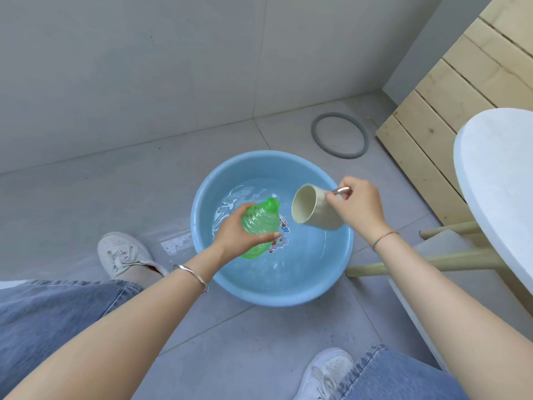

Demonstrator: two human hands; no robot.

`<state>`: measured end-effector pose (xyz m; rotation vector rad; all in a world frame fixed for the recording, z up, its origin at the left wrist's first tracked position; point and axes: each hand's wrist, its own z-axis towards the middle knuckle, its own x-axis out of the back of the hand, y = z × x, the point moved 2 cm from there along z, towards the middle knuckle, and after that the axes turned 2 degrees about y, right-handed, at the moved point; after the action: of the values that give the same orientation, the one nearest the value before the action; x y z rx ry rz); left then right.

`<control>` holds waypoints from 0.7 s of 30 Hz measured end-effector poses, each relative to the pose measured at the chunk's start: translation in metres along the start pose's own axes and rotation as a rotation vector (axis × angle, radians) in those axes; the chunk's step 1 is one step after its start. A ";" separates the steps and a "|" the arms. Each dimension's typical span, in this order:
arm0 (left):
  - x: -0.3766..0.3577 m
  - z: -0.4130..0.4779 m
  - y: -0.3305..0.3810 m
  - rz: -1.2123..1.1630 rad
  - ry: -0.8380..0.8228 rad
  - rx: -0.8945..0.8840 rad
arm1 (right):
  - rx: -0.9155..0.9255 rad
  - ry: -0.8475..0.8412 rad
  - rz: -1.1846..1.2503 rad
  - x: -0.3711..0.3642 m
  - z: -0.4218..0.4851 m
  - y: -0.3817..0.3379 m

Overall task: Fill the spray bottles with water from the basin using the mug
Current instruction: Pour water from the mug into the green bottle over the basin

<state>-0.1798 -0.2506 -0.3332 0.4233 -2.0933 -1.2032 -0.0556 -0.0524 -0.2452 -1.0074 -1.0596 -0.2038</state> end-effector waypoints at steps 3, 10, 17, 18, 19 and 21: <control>0.004 0.002 -0.010 -0.005 0.018 0.011 | -0.072 -0.139 -0.038 -0.039 -0.019 0.026; 0.011 0.006 -0.027 -0.001 0.025 0.022 | -0.030 -0.332 -0.291 -0.097 -0.044 0.053; 0.017 0.007 -0.029 -0.020 0.025 0.028 | -0.029 -0.347 -0.367 -0.108 -0.046 0.064; 0.017 0.007 -0.030 -0.021 0.027 0.032 | -0.034 -0.357 -0.367 -0.110 -0.046 0.064; 0.018 0.007 -0.031 -0.021 0.030 0.037 | -0.041 -0.369 -0.368 -0.111 -0.047 0.064; 0.019 0.007 -0.032 -0.019 0.031 0.041 | -0.048 -0.397 -0.363 -0.115 -0.050 0.063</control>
<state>-0.1993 -0.2740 -0.3558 0.4789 -2.0947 -1.1584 -0.0465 -0.0910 -0.3797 -0.9115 -1.6067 -0.3337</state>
